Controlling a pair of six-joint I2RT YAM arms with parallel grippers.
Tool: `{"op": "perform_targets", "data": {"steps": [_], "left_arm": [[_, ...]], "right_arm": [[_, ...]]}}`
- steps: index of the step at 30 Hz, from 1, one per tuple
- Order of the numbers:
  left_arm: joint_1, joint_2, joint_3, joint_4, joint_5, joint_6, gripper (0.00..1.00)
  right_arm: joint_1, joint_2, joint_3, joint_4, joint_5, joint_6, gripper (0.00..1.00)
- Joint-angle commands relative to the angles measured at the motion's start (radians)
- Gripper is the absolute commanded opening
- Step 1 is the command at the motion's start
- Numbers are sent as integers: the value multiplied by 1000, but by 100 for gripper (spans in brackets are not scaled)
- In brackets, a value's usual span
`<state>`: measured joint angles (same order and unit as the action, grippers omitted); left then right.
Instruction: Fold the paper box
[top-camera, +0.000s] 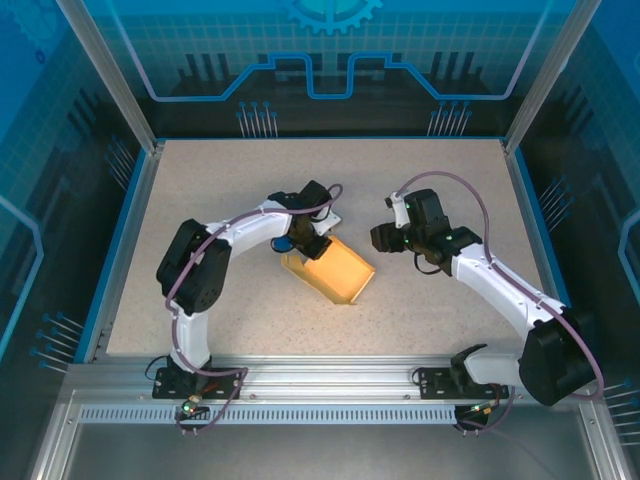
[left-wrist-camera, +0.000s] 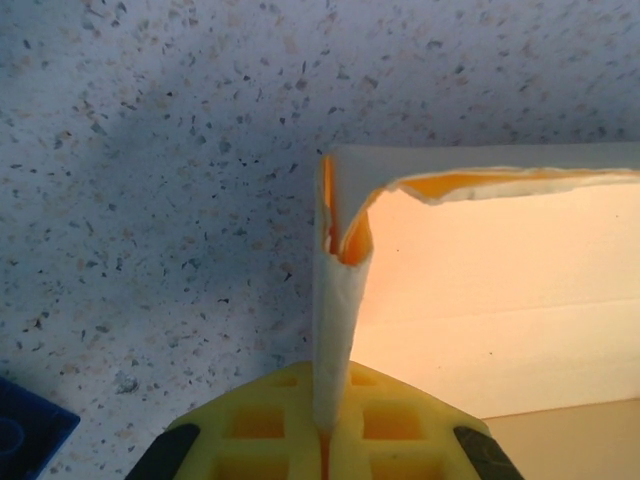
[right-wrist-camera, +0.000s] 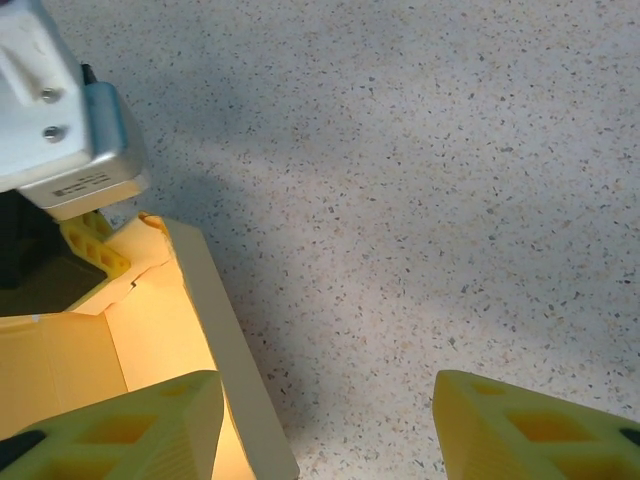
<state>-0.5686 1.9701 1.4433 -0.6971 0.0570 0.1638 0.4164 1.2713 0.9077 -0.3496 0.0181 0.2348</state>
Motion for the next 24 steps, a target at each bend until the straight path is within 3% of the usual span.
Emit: {"op": "perform_targets", "data": {"steps": [1,8,16,24], "left_arm": [[-5,66,79,-104,-37,24,0],[-38,177,187,-145,-108,21,0],[-111,306,314,-204,-265,75,0],[-174,341,354,-152,-388,176,0]], "right_arm": [[-23,-8,-23,7,-2,6,58],[-48,-12,-62,15,-12,6,58],[-74,-25,-78,20,-26,8,58],[-112,-89,-134,17,-22,50,58]]}}
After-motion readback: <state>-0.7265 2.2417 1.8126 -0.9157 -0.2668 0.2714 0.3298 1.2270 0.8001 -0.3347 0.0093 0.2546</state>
